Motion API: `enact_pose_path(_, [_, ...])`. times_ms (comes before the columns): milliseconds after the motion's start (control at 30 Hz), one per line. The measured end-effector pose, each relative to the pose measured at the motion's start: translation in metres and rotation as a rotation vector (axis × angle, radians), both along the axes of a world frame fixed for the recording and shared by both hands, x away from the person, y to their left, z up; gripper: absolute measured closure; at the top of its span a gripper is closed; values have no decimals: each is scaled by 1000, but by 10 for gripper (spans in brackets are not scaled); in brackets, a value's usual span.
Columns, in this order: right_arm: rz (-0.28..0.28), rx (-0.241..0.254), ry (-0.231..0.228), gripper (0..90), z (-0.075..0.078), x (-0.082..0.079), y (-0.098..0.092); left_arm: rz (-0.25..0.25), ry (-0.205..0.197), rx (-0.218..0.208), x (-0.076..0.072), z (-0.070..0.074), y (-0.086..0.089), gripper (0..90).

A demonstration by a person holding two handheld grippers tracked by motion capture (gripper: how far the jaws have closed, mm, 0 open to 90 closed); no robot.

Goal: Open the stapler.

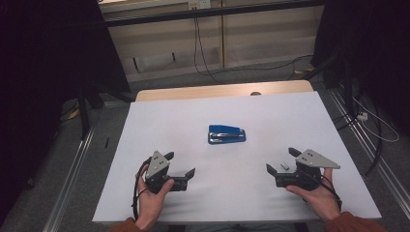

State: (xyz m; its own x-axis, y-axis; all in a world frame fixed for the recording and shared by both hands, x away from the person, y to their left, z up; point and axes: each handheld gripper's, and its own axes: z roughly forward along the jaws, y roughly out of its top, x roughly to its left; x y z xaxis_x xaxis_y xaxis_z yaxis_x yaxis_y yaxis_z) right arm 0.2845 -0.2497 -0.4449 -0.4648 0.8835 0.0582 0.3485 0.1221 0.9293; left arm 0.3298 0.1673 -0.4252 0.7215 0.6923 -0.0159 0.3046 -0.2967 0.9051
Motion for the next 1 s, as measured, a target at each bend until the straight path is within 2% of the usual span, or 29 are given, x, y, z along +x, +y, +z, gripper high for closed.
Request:
enact_pose_path(67, [4,8,8,20,0,1,3,-7,0,-2,2,0,-1,60])
enact_pose_path(100, [8,4,7,20,-1,2,3,-10,-14,10,2,0,-2,61])
enact_pose_path(133, [8,8,6,20,-1,3,6,-24,-35,3,3,2,-3,62])
enact_pose_path(200, [11,27,14,22,-1,6,9,-26,-35,-7,4,3,-6,61])
enact_pose_path(267, [21,21,11,22,-2,9,13,-28,-33,3,5,3,-7,62])
enact_pose_path(367, [31,20,15,25,-2,11,18,-26,-16,10,9,0,-11,62])
enact_pose_path(400, [42,19,17,25,-2,13,23,-25,28,0,15,-5,-14,62])
enact_pose_path(433, [42,19,17,25,-2,13,23,-25,28,0,15,-5,-14,62])
enact_pose_path(467, [55,16,16,31,-2,14,26,-28,60,30,19,-10,-17,62])
enact_pose_path(600, [69,19,15,34,-2,16,30,-30,65,12,24,-11,-21,63])
enact_pose_path(967, [100,19,19,34,-3,24,41,-37,92,20,37,-16,-32,71])
enact_pose_path(1000, [103,15,17,33,-3,25,43,-40,93,10,38,-16,-33,71])
